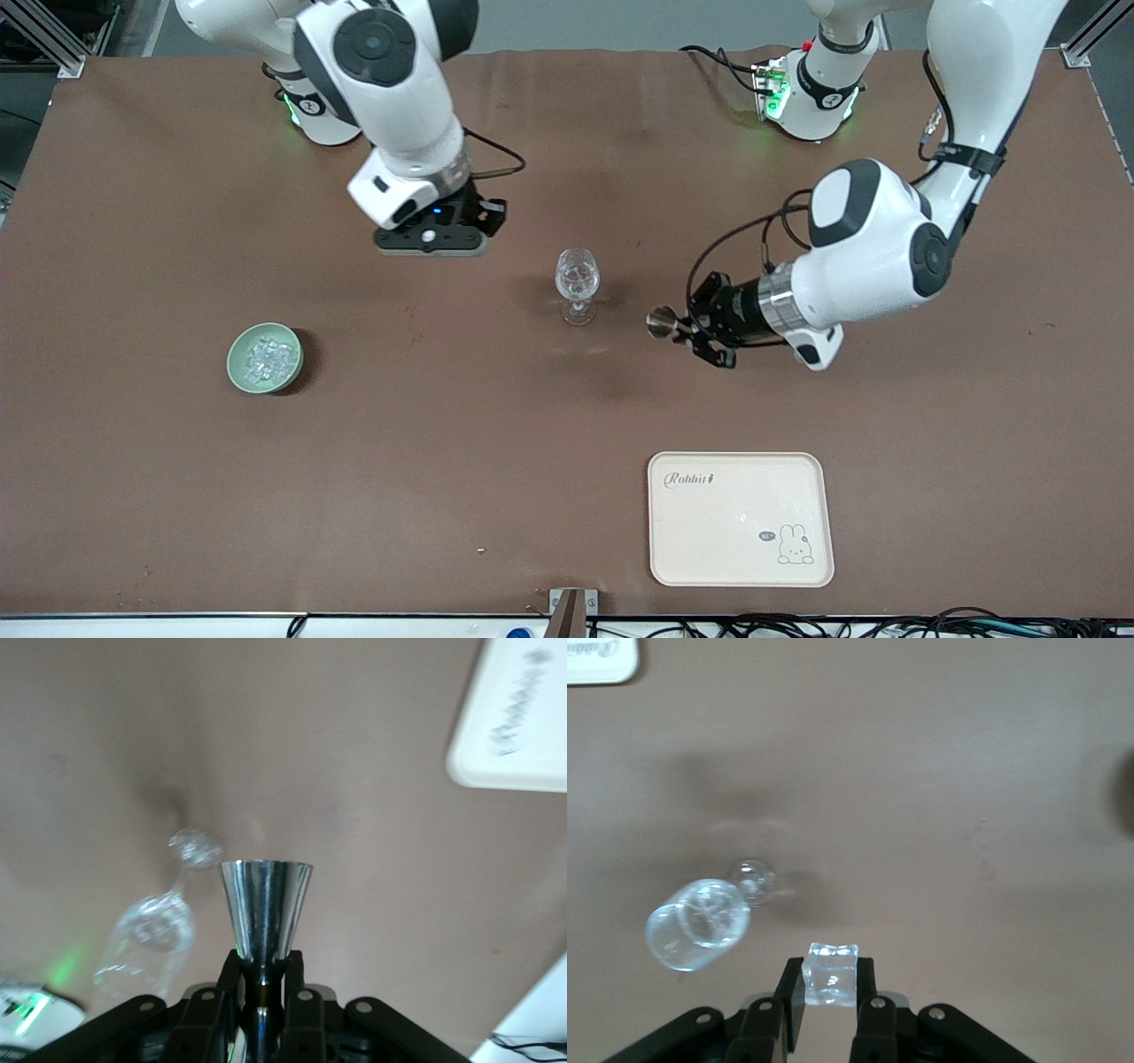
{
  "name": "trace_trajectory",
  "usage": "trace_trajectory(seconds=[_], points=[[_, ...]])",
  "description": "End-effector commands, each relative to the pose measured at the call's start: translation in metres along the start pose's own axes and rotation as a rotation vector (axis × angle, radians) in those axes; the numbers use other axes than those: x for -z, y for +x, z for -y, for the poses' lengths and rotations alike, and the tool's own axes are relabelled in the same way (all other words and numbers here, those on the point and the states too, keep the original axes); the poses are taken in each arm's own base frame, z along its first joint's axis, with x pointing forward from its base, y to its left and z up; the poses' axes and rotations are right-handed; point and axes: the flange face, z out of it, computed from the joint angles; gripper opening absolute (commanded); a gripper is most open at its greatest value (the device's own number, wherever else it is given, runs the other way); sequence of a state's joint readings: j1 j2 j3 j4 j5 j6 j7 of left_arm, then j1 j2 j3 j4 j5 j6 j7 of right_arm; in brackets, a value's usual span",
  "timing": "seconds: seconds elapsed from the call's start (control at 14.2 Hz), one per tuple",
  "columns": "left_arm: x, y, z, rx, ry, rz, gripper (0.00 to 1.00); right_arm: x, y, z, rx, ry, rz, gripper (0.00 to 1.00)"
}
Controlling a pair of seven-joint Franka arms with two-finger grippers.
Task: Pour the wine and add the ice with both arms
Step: 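Carry the ice cube over the wine glass with the right gripper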
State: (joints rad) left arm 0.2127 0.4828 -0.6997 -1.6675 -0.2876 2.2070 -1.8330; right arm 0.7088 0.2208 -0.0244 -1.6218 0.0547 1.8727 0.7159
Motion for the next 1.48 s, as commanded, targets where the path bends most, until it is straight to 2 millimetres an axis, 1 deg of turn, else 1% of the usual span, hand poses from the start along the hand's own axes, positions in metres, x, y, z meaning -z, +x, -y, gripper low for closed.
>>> trace_trajectory(seconds=[0.0, 0.07, 0.14, 0.21, 0.28, 0.35, 0.42, 0.49, 0.56, 0.63, 0.7, 0.77, 0.84, 0.98, 1.05, 1.19, 1.27, 1.41], points=[[0.019, 0.033, -0.051, 0.008, -0.05, 0.028, 0.01, -0.03, -0.018, 0.045, -0.051, 0.03, -0.012, 0.0], [0.025, 0.05, -0.062, 0.03, -0.063, 0.042, 0.01, -0.039, -0.023, 0.056, -0.06, 0.034, -0.015, 0.0], [0.03, 0.071, -0.074, 0.048, -0.074, 0.056, 0.01, -0.05, -0.036, 0.071, -0.057, 0.033, -0.011, 0.0], [0.028, 0.094, -0.085, 0.042, -0.075, 0.072, 0.01, -0.064, -0.044, 0.084, -0.06, 0.029, -0.007, 0.0], [0.025, 0.111, -0.092, 0.047, -0.074, 0.086, 0.01, -0.074, -0.051, 0.095, -0.064, 0.038, -0.014, 0.0], [0.022, 0.122, -0.101, 0.052, -0.08, 0.099, 0.01, -0.084, -0.056, 0.104, -0.074, 0.047, -0.021, 0.0], [0.017, 0.131, -0.109, 0.053, -0.087, 0.113, 0.01, -0.09, -0.056, 0.109, -0.096, 0.059, -0.03, 0.0], [0.011, 0.139, -0.116, 0.047, -0.1, 0.127, 0.01, -0.094, -0.054, 0.112, -0.099, 0.07, -0.04, 0.0], [0.012, 0.145, -0.123, 0.037, -0.146, 0.135, 0.01, -0.1, -0.052, 0.112, -0.1, 0.071, -0.045, 0.0], [0.01, 0.158, -0.131, 0.046, -0.188, 0.151, 0.01, -0.102, -0.05, 0.114, -0.097, 0.071, -0.051, 0.0], [0.009, 0.165, -0.134, 0.048, -0.206, 0.171, 0.01, -0.107, -0.049, 0.115, -0.096, 0.065, -0.051, 0.0], [0.006, 0.169, -0.136, 0.035, -0.227, 0.199, 0.01, -0.109, -0.048, 0.117, -0.094, 0.065, -0.055, 0.0], [0.001, 0.178, -0.14, 0.018, -0.253, 0.235, 0.01, -0.11, -0.045, 0.116, -0.095, 0.071, -0.064, 0.01], [-0.01, 0.199, -0.147, 0.026, -0.279, 0.349, 0.01, -0.109, -0.043, 0.116, -0.095, 0.074, -0.07, 0.01], [-0.017, 0.204, -0.148, 0.016, -0.283, 0.378, 0.01, -0.111, -0.042, 0.115, -0.096, 0.07, -0.07, 0.02], [-0.024, 0.221, -0.153, 0.011, -0.299, 0.412, 0.01, -0.114, -0.043, 0.116, -0.086, 0.059, -0.076, 0.03], [-0.029, 0.233, -0.155, 0.019, -0.308, 0.43, 0.01, -0.114, -0.042, 0.115, -0.078, 0.05, -0.089, 0.03], [-0.037, 0.242, -0.156, -0.01, -0.326, 0.464, 0.01, -0.114, -0.039, 0.113, -0.071, 0.04, -0.102, 0.07]])
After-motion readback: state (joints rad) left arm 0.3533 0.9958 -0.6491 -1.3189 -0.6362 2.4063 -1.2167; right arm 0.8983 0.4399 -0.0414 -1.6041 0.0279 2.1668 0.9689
